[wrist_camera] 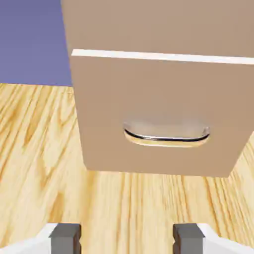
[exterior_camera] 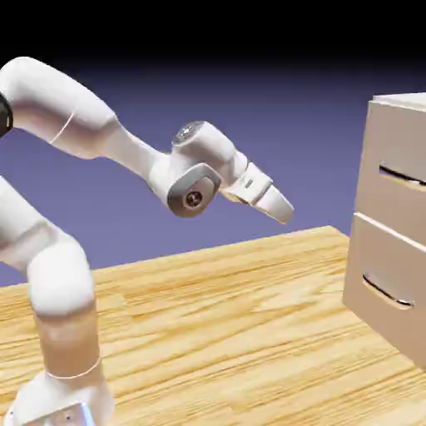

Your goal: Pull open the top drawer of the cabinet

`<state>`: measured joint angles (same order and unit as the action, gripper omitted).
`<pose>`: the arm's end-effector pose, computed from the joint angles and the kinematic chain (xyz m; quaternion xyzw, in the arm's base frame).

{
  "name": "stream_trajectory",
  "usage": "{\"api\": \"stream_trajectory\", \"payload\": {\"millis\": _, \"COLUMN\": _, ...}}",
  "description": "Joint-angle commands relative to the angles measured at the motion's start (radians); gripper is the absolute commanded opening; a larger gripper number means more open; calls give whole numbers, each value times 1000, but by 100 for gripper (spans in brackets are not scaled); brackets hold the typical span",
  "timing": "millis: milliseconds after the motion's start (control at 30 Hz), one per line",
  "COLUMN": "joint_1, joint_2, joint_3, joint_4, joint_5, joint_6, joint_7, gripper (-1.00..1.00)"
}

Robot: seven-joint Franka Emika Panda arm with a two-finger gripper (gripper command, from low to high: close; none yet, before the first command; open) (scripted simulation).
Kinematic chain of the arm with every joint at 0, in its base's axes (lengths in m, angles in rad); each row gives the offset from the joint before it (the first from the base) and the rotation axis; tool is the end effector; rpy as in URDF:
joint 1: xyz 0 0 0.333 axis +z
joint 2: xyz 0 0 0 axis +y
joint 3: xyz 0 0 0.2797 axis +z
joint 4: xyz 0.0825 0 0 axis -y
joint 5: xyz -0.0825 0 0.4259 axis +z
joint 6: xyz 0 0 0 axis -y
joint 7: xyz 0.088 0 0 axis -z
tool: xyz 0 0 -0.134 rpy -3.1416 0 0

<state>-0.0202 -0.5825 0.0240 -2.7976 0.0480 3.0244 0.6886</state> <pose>0.4628 -0.0027 0.3933 -0.8590 0.3274 -0.3686 0.1384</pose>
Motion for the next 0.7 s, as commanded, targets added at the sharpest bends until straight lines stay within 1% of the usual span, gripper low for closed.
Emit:
{"api": "stream_trajectory", "payload": {"millis": 0, "joint_1": -27, "joint_2": -10, "joint_3": 20, "joint_4": 10, "joint_5": 40, "joint_6": -11, "joint_7": -44, "gripper": 0}}
{"api": "stream_trajectory", "payload": {"millis": 667, "joint_1": -562, "joint_2": -218, "joint_3": 417, "joint_4": 216, "joint_5": 836, "joint_6": -220, "joint_7": -913, "gripper": 0}}
